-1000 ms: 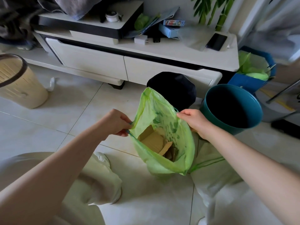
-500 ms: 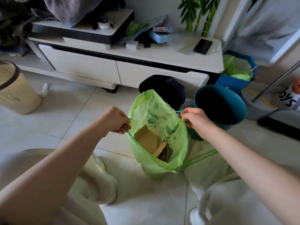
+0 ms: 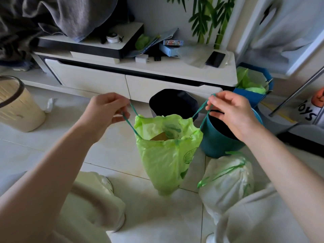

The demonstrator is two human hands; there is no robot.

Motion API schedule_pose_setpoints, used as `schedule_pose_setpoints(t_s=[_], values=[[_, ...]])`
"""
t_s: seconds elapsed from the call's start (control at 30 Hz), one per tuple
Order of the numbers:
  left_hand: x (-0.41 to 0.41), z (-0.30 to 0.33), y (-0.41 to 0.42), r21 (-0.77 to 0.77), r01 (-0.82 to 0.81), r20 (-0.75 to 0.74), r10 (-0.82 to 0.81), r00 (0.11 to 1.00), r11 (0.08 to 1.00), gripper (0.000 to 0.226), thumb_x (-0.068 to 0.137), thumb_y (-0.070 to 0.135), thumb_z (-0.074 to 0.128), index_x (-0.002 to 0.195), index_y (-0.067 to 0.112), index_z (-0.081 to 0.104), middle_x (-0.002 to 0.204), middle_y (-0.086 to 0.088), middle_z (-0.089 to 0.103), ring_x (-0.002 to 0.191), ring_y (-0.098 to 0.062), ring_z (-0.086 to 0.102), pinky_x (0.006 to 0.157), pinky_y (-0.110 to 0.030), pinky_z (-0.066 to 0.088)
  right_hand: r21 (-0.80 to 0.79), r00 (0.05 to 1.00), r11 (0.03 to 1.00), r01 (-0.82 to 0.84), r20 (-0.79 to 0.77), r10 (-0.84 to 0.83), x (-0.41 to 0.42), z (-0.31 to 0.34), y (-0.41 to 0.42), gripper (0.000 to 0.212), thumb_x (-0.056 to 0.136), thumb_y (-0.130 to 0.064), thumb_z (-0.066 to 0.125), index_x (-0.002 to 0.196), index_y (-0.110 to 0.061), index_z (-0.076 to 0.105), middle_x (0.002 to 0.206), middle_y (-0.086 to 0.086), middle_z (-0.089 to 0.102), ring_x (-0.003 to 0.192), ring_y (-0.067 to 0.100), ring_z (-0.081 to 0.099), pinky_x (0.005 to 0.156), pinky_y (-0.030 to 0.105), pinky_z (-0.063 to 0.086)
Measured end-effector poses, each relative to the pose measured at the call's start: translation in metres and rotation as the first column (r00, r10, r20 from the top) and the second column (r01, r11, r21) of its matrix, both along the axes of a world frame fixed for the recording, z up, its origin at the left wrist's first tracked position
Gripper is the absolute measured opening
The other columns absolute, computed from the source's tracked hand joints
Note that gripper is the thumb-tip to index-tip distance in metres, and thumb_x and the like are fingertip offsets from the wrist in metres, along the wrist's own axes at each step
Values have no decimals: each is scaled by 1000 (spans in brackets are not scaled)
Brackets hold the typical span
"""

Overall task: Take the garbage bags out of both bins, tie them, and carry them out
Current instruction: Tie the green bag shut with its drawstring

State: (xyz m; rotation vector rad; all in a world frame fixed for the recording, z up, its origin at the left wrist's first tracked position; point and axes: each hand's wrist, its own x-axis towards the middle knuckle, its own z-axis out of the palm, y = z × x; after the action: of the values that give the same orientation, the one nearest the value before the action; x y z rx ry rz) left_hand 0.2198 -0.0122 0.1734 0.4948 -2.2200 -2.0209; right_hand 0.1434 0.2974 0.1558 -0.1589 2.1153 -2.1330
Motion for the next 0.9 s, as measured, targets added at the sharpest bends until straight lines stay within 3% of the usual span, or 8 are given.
schedule_pose_setpoints(t_s=[0.1, 0.23, 0.43, 0.6, 0.77, 0.9], values=[[-5, 2, 1, 37, -31, -38, 32, 999, 999, 12, 90, 9, 58, 80, 8, 64, 59, -2, 60, 57, -19, 57, 64, -28, 55, -27, 998, 999, 25, -59, -26, 1, 7, 1, 12, 91, -13, 61, 80, -18, 64, 72, 0, 64, 72, 13, 63, 67, 24, 52], [-10, -12, 7, 74, -112, 66, 107, 992, 991, 10, 88, 6, 60, 78, 6, 63, 55, 1, 59, 53, -19, 54, 68, -34, 51, 180, 995, 980, 88, -69, -76, 3, -4, 0, 5, 90, -13, 63, 86, -11, 66, 71, 5, 64, 66, 9, 62, 74, 32, 52], [-18, -2, 38, 106, 63, -31, -60, 998, 992, 15, 92, 10, 56, 82, 8, 67, 71, -4, 63, 57, -17, 56, 62, -28, 51, 155, 992, 987, -37, -113, 55, 17, 0, -9, 8, 89, -8, 62, 87, -10, 69, 73, 6, 66, 69, 10, 64, 70, 20, 56], [-18, -8, 79, 76, 237, -18, -236, 972, 969, 24, 98, 15, 48, 100, 6, 70, 92, -10, 67, 79, -20, 64, 69, -33, 58, 199, 985, 971, -130, -87, 149, 25, -1, -19, 11, 90, -9, 61, 93, -14, 71, 82, 8, 70, 80, 13, 66, 76, 25, 57], [-17, -15, 108, -54, 297, -44, -299, 953, 953, 26, 91, -1, 53, 107, 10, 71, 95, -8, 63, 75, -12, 66, 71, -29, 59, 223, 994, 971, -91, -45, 103, 26, -5, -24, 8, 89, -13, 64, 91, -11, 72, 81, 9, 71, 79, 15, 66, 82, 36, 58], [-17, -17, 120, -102, 336, -45, -342, 939, 936, 31, 89, -4, 57, 114, 10, 67, 105, -10, 59, 76, -14, 70, 73, -26, 59, 290, 996, 956, -52, -48, 69, 26, -3, -23, 9, 86, -21, 68, 87, -14, 74, 82, 8, 74, 84, 28, 69, 86, 45, 57]])
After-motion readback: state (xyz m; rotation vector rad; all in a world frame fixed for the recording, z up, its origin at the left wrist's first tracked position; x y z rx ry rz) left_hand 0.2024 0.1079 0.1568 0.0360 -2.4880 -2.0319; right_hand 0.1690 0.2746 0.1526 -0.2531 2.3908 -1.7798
